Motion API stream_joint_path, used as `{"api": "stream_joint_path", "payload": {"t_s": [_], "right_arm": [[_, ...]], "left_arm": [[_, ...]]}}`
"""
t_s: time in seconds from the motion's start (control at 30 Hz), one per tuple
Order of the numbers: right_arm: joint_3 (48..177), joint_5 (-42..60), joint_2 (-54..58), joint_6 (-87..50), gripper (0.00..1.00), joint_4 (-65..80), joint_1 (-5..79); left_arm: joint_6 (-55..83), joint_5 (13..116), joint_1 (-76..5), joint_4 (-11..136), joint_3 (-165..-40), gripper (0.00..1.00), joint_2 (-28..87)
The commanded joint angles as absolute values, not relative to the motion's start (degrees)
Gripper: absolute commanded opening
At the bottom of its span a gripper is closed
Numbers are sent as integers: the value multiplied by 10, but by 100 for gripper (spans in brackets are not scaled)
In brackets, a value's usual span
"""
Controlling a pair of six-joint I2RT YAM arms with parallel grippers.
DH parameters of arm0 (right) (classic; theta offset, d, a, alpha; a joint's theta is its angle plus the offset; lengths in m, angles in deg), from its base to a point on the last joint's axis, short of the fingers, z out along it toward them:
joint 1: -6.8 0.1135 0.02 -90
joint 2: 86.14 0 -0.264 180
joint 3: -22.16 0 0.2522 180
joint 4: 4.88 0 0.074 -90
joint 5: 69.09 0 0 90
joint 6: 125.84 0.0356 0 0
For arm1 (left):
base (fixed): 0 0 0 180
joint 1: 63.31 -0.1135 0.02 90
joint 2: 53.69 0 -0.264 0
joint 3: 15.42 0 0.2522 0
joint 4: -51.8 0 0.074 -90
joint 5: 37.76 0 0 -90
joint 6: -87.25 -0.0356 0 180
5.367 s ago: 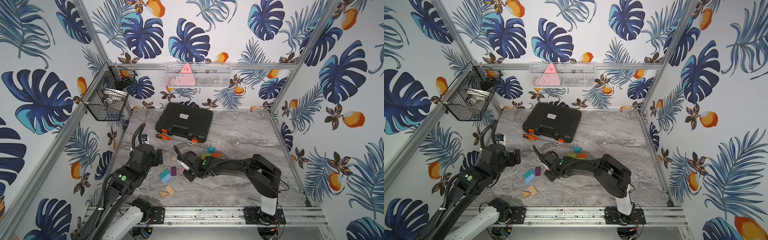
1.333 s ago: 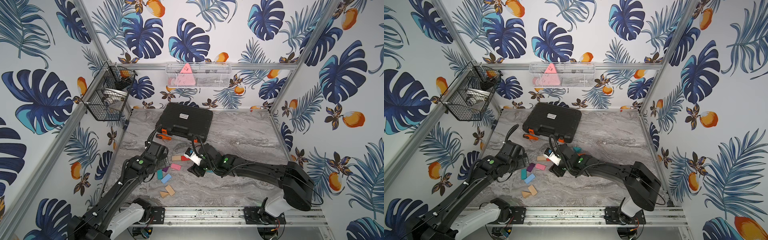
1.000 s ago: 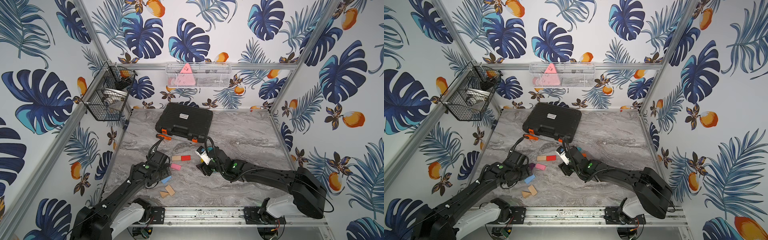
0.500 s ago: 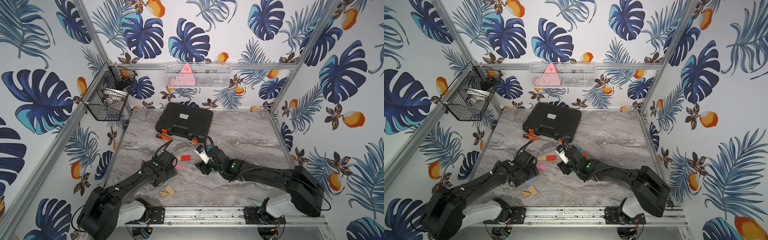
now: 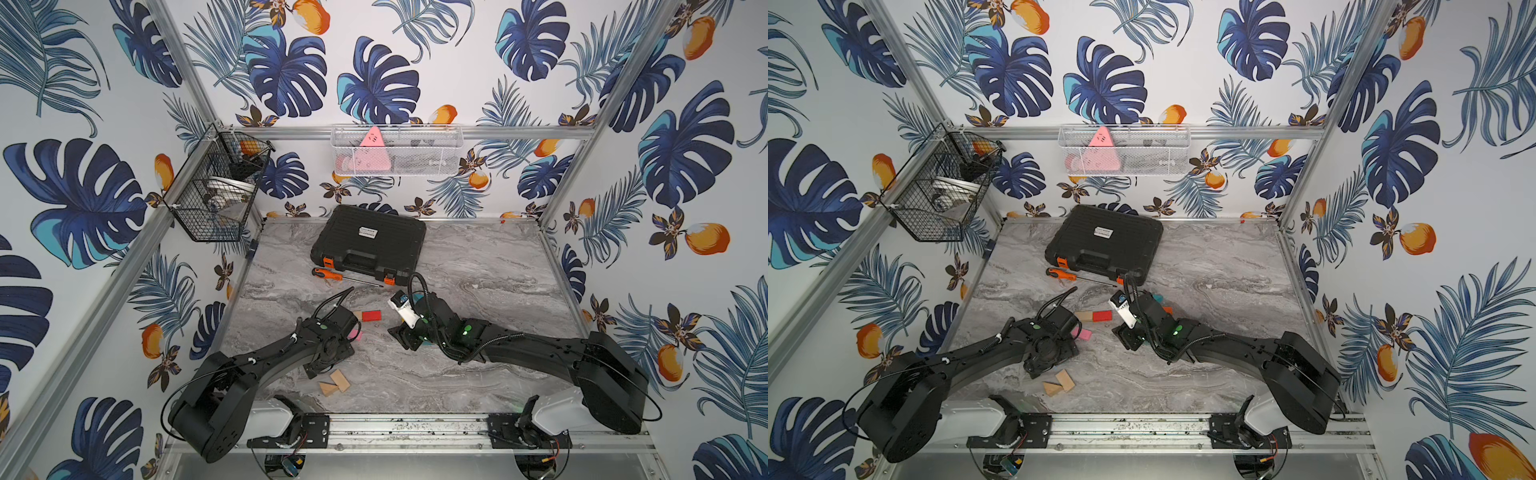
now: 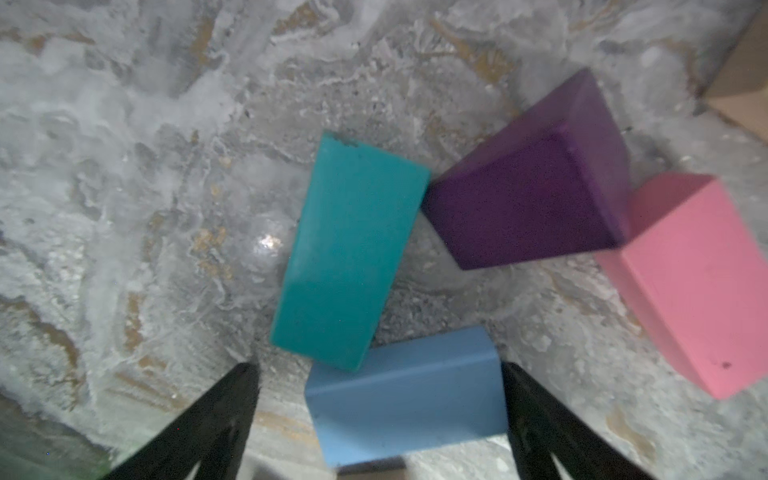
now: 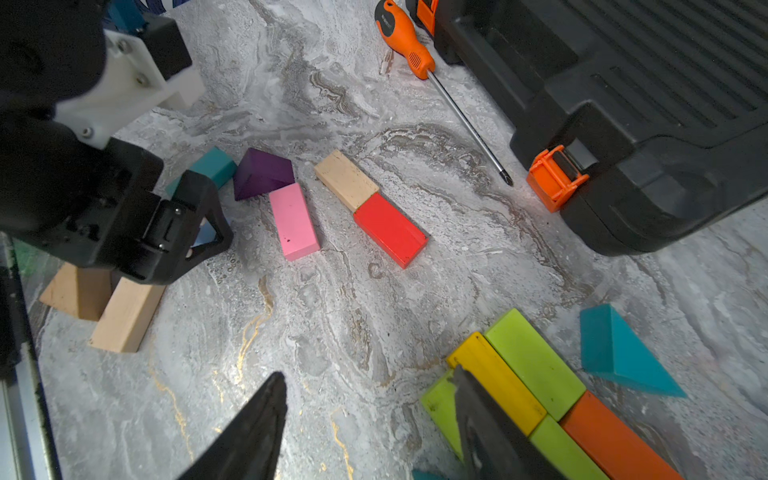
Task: Assemble a piece of candy with building blocks
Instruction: Pick up the building block from the center of the board.
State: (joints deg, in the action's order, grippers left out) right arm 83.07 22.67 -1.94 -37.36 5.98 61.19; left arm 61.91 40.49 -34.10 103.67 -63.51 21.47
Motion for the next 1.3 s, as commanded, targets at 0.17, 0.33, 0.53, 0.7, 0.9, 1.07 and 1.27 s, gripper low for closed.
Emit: {"api": "stream_joint_path", "payload": {"t_s": [0.17, 0.33, 0.53, 0.7, 0.9, 1.07, 1.27], "right_arm": [[834, 218, -22, -372, 66, 50, 613], [835, 211, -25, -371, 66, 52, 613], [829, 219, -31, -369, 66, 54, 613], [829, 226, -30, -371, 66, 51, 613], [810, 253, -47, -359, 66, 33, 609], [770, 270, -83, -310, 66, 6, 568], [702, 276, -155, -257, 66, -50, 498]], "left_arm": [[641, 394, -322, 1039, -626, 93, 223], [656, 387, -288, 1026, -629, 82, 237], [658, 383, -281, 1007, -623, 67, 254], [653, 385, -280, 996, -618, 57, 251], [624, 365, -279, 1033, -647, 52, 214], [567, 363, -277, 1047, -696, 51, 179], [442, 397, -266, 1020, -761, 48, 225]]}}
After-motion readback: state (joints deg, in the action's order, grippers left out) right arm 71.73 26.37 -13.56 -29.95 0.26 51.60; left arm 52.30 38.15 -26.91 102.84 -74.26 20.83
